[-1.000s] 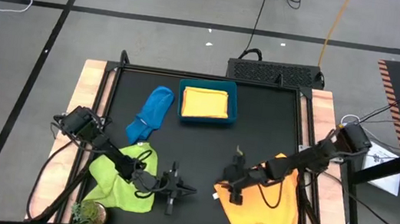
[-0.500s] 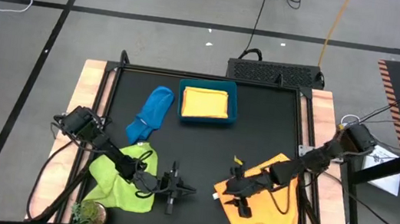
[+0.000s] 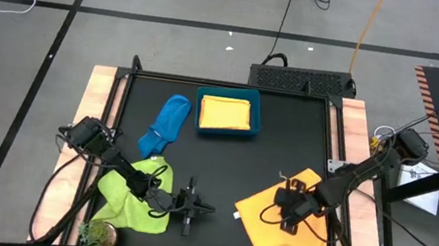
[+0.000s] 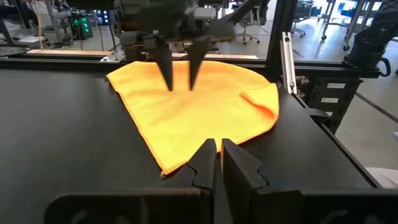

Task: Fold microfiber towels
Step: Fold the orange microfiber cloth

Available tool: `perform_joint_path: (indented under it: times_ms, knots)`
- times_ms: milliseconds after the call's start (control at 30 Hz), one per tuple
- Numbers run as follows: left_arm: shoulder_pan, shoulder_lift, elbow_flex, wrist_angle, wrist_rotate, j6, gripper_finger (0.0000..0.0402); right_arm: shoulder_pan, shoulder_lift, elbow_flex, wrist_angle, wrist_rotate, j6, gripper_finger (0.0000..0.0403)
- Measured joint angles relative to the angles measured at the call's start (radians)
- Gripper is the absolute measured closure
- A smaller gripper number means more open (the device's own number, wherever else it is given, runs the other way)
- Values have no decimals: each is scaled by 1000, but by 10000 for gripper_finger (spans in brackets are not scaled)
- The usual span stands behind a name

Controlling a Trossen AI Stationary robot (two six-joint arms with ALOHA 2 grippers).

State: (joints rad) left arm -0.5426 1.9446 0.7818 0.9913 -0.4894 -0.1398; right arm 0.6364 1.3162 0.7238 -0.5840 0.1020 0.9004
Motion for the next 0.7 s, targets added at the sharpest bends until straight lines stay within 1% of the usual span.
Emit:
perform_joint_path:
  times_ms: [67, 133, 200, 300, 400, 533, 600, 700]
  knots:
    - [0, 0, 0, 2, -1, 0, 376, -2, 2, -12, -85, 1, 76, 243]
    - [0, 0, 0, 5, -1, 0, 376, -15, 6, -41, -117, -20, 133, 243]
    - [0, 0, 0, 5, -1, 0, 376, -28, 6, -83, -106, -54, 178, 243]
    - [0, 0, 0, 5, -1, 0, 376, -59, 1, -152, -48, -90, 196, 243]
    - [0, 0, 0, 5, -1, 5, 376, -99, 3, -200, -17, -107, 178, 243]
    - [4, 0, 0, 4, 4, 41, 376, -162, 3, -211, 6, -126, 121, 243]
    - [16, 0, 0, 2, 47, 64, 376, -195, 6, -213, 57, -110, 71, 243]
    - [40, 0, 0, 0, 147, 84, 376, -235, 6, -213, 160, -100, -13, 243]
